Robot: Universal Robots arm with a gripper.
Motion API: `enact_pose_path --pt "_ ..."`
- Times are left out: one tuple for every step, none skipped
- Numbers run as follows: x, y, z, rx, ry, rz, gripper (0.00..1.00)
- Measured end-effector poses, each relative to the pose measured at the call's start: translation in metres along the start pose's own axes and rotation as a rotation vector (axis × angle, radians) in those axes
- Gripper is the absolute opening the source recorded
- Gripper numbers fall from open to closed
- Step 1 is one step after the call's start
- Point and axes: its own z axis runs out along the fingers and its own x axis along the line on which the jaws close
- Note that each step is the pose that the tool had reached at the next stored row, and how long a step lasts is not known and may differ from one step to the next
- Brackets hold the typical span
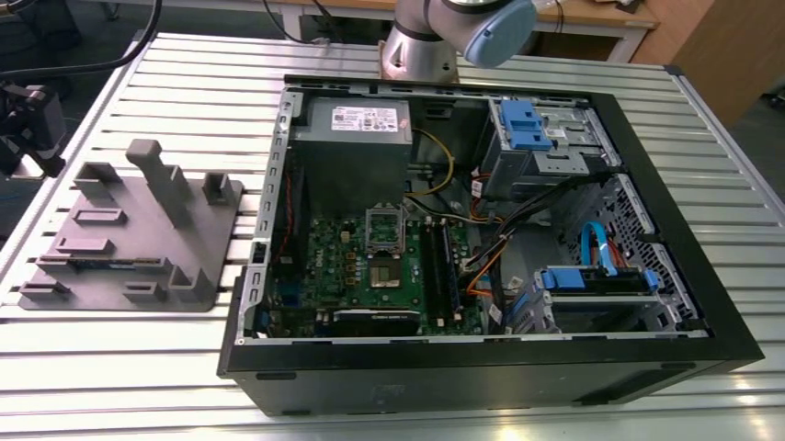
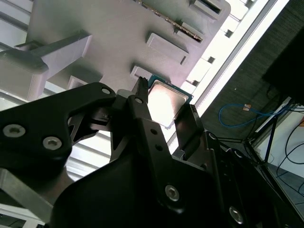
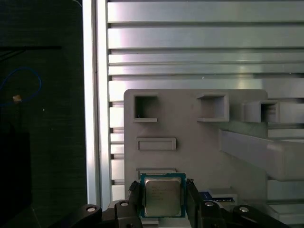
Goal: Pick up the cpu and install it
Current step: 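Pick up the cpu and move it towards the insertion slot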
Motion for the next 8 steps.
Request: enact_pose_path --pt "0.0 0.0 0.0 0.0 0.0 0.0 0.47" --pt "0.0 0.0 0.0 0.0 0.0 0.0 0.47" --pt "0.0 0.0 0.0 0.0 0.0 0.0 0.47" --pt "0.0 0.0 0.0 0.0 0.0 0.0 0.47" --pt "0.0 0.0 0.0 0.0 0.0 0.0 0.47" --pt "0.0 0.0 -0.0001 0.0 0.0 0.0 0.47" --pt "0.0 0.0 -0.0001 0.0 0.0001 0.0 0.47" --pt "0.0 0.0 -0.0001 0.0 0.0 0.0 0.47"
